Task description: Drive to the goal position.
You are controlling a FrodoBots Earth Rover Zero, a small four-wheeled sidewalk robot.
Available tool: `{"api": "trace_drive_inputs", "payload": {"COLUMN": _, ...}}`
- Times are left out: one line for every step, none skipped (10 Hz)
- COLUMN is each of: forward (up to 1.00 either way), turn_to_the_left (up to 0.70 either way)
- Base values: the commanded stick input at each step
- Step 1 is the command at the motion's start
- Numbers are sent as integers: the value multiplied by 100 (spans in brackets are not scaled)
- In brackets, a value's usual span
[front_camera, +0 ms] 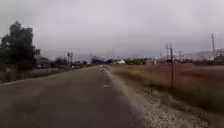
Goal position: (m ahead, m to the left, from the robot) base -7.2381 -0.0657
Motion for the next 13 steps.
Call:
{"api": "trace_drive_inputs", "payload": {"forward": 0, "turn_to_the_left": 85}}
{"api": "trace_drive_inputs", "payload": {"forward": 0, "turn_to_the_left": 85}}
{"api": "trace_drive_inputs", "payload": {"forward": 0, "turn_to_the_left": 85}}
{"api": "trace_drive_inputs", "payload": {"forward": 0, "turn_to_the_left": 85}}
{"api": "trace_drive_inputs", "payload": {"forward": 0, "turn_to_the_left": 85}}
{"api": "trace_drive_inputs", "payload": {"forward": 0, "turn_to_the_left": 85}}
{"api": "trace_drive_inputs", "payload": {"forward": 0, "turn_to_the_left": 85}}
{"api": "trace_drive_inputs", "payload": {"forward": 0, "turn_to_the_left": 85}}
{"api": "trace_drive_inputs", "payload": {"forward": 0, "turn_to_the_left": 85}}
{"api": "trace_drive_inputs", "payload": {"forward": 0, "turn_to_the_left": 85}}
{"api": "trace_drive_inputs", "payload": {"forward": 0, "turn_to_the_left": 85}}
{"api": "trace_drive_inputs", "payload": {"forward": 0, "turn_to_the_left": 85}}
{"api": "trace_drive_inputs", "payload": {"forward": 0, "turn_to_the_left": 85}}
